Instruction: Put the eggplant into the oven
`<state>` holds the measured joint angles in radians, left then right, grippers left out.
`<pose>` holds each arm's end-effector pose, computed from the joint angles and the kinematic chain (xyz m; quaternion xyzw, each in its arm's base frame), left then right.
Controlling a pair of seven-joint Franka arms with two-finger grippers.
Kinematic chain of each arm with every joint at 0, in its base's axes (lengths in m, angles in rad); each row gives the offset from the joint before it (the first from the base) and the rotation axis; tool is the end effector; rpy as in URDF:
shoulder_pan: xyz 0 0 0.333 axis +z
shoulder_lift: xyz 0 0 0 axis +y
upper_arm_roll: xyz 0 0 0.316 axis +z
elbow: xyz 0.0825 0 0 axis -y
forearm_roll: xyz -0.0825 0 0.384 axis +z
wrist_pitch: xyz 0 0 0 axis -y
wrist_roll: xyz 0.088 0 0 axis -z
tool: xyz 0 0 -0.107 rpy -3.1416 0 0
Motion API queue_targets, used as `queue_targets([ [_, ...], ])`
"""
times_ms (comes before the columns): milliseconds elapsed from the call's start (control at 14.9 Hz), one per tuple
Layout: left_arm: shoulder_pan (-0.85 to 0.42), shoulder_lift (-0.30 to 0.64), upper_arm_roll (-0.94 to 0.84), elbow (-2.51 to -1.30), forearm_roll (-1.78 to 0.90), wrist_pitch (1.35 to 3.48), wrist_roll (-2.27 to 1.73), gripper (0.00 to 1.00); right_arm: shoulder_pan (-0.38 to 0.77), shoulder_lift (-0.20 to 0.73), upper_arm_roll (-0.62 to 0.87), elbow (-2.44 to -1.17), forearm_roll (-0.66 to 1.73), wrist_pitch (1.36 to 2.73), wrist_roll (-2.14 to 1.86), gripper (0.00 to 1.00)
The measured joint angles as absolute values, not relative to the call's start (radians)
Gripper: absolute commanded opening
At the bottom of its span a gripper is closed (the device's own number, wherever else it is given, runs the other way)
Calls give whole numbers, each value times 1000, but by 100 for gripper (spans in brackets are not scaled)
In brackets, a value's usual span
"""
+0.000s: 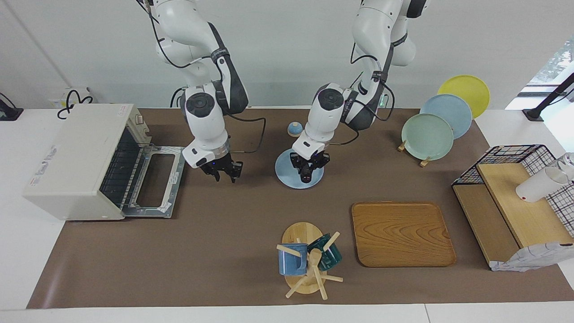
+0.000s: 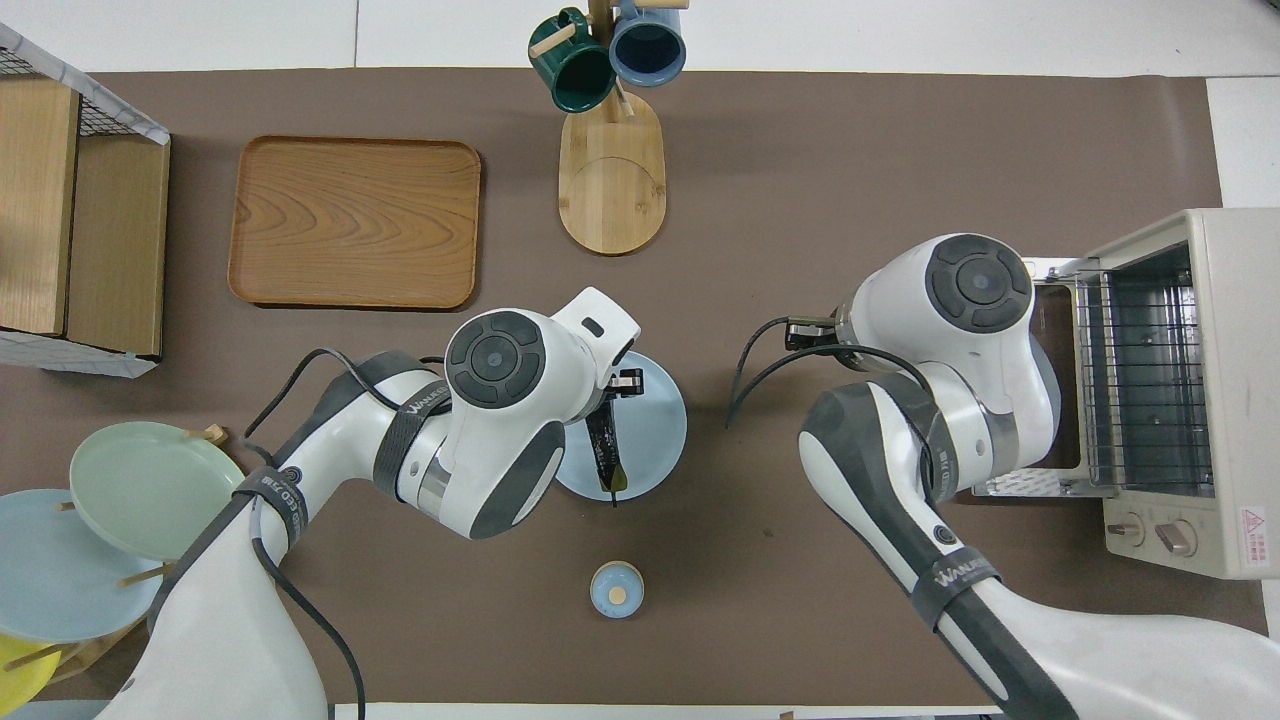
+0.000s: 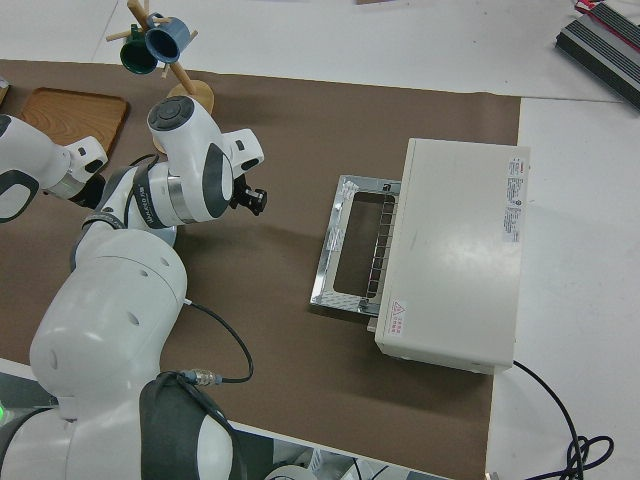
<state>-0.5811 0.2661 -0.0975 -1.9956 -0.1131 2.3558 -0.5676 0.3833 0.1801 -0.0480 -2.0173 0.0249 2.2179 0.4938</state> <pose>0.4744 -0.3817 0.3376 0.9973 -0.0150 0.0065 0.0718 0.5542 0.1947 0.3657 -0.9962 0.0861 -0.0072 0.0094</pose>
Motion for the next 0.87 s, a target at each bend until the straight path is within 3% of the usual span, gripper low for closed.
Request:
queue_targets([
  [268,-556,235,-79,-1949,-113,2247,-537,100,455,193,-48,-1956,28,2203,542,58],
  [603,-358,174,-67,-1733,-113,1912,-359,100,588,229,-47,-1852,35,2180,653,58],
  [871,-202,152,-63,-1665,-113,1805,-204,100,806,408,-46,-1623,5,2156,916,58],
])
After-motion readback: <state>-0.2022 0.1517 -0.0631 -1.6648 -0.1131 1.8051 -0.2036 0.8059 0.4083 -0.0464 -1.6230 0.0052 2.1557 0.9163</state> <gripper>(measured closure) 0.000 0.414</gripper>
